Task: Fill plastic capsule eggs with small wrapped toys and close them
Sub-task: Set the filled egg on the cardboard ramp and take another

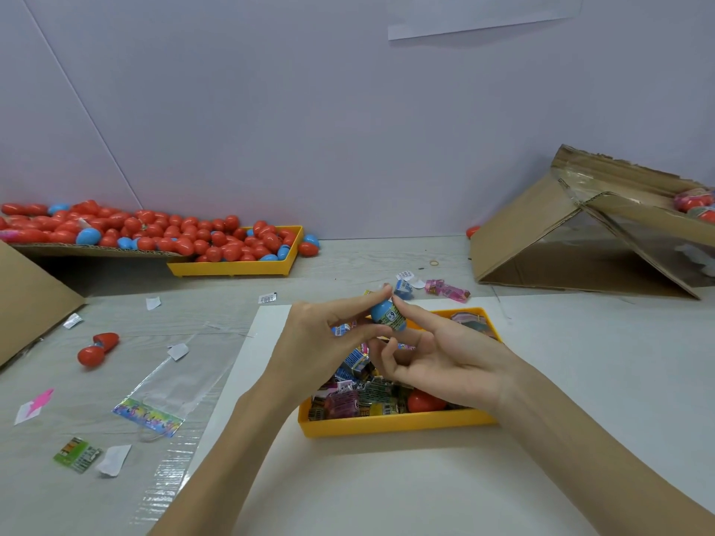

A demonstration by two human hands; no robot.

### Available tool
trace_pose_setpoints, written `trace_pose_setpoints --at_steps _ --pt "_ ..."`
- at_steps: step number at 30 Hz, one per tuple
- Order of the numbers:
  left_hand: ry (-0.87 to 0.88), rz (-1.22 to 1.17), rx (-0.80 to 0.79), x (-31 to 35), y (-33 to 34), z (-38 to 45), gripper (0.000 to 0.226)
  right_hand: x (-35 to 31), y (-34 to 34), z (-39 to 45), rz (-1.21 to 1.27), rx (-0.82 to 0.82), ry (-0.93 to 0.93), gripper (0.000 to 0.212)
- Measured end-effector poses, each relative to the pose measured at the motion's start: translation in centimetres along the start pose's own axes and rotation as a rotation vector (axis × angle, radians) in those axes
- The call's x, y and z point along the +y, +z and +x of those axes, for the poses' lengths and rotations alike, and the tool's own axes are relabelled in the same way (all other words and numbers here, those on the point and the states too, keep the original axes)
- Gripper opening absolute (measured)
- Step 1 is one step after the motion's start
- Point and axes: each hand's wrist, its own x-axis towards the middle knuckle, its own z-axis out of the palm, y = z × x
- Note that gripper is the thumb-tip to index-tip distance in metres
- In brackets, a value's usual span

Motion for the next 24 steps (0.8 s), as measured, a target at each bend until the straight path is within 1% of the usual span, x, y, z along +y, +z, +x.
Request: trace_pose_setpoints --at_steps 2,4,6,9,13,18,21,24 --pt "-0.046 -0.085 -0.029 0.18 0.09 -0.03 0.053 -0.04 -0.06 0.04 -0.008 -0.008 -0.017 0.044" --pt "-0.103 -0.210 -0.009 0.37 0.43 -0.04 0.052 -0.07 -0.13 0.01 -0.038 -0.013 -0.036 0.042" --pt "-0.160 -0.321 0.033 0.40 0.76 -0.01 0.046 -0.02 -0.13 -0.06 -0.052 -0.008 -0.037 0.046" --pt "-0.224 -0.443 0.020 0.30 0.79 0.16 0.039 0.10 0.00 -0.15 -0.020 -0.012 -0.032 0.047" --pt "-0.257 -0.495 -0.009 0.16 0.69 0.23 0.036 0.34 0.38 -0.17 0.006 -0.001 -0.049 0.043" --pt "-0.262 -0.515 -0.006 0.41 0.88 0.32 0.035 0.38 0.49 -0.20 0.005 0.019 -0.067 0.040" --pt "-0.265 -0.526 -0.012 0.52 0.72 0.35 0.035 0.29 0.42 -0.15 -0.004 0.006 -0.073 0.045" --pt "-0.310 -0.578 -0.032 0.41 0.42 0.34 0.035 0.01 0.22 -0.26 -0.039 -0.025 -0.051 0.048"
